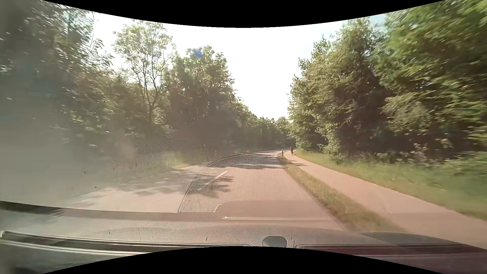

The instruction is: Follow the waypoints while adhering to traffic rules and regulations

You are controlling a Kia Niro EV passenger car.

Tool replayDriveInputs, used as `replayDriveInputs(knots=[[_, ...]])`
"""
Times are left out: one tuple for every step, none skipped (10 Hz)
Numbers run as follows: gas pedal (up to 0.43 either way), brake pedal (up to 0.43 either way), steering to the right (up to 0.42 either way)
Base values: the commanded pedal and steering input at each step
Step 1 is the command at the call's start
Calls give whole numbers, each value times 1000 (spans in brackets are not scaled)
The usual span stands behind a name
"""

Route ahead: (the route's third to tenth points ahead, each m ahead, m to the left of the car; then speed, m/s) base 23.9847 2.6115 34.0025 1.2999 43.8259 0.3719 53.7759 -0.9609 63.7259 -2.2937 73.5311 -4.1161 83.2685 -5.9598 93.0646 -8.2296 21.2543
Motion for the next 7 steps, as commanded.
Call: replayDriveInputs(knots=[[87,6,14],[79,6,14],[79,6,14],[79,6,15],[79,6,14],[79,6,14],[79,6,15]])
